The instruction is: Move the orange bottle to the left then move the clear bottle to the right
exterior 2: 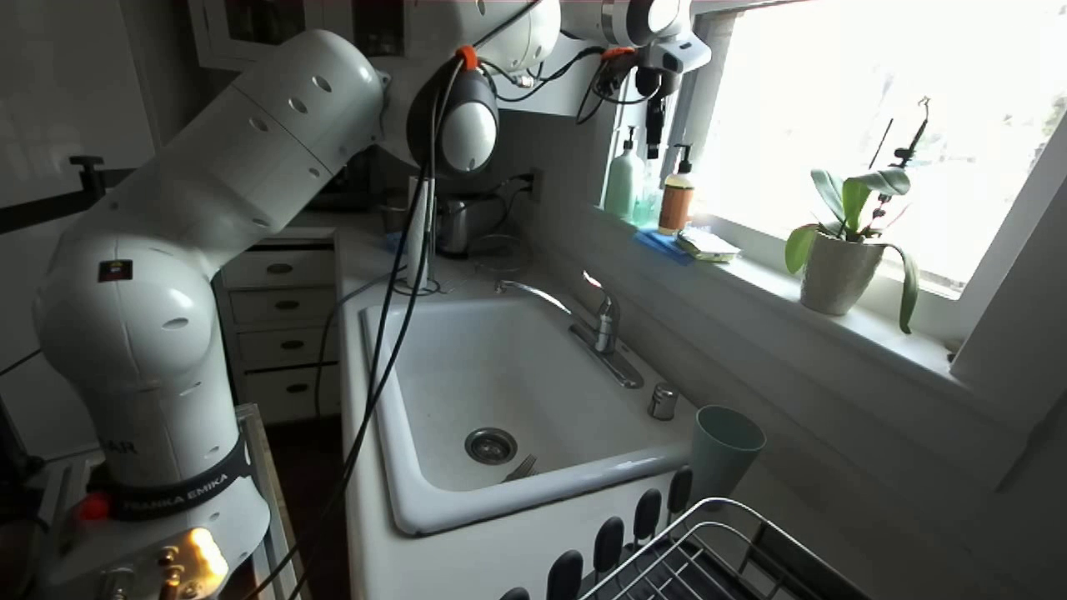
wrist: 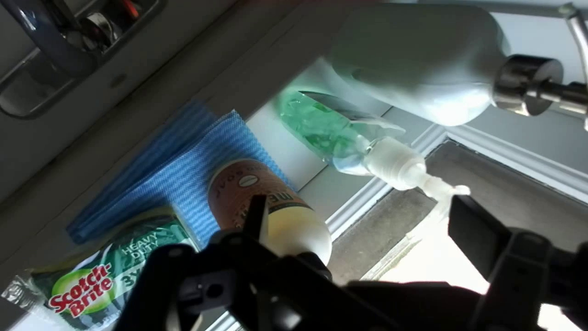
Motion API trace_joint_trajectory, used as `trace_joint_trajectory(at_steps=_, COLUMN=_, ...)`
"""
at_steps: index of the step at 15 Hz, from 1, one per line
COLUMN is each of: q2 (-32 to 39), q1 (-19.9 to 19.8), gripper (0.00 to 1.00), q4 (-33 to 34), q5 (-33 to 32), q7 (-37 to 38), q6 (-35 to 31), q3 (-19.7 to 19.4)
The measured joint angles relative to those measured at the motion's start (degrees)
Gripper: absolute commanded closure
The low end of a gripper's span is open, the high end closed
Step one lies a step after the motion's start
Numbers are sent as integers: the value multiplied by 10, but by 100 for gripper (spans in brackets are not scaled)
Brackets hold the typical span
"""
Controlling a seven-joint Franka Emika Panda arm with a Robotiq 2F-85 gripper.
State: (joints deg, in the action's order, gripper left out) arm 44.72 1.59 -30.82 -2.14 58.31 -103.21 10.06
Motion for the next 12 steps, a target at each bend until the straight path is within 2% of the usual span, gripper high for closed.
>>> trace_joint_trajectory(at_steps=7, q2=4, q1=2, gripper=0, q4=0, q5=0, q7=-19, q6=-20, q3=4)
trace_joint_trajectory(at_steps=12, q2=14, q1=2, gripper=0, q4=0, q5=0, q7=-115, q6=-55, q3=11)
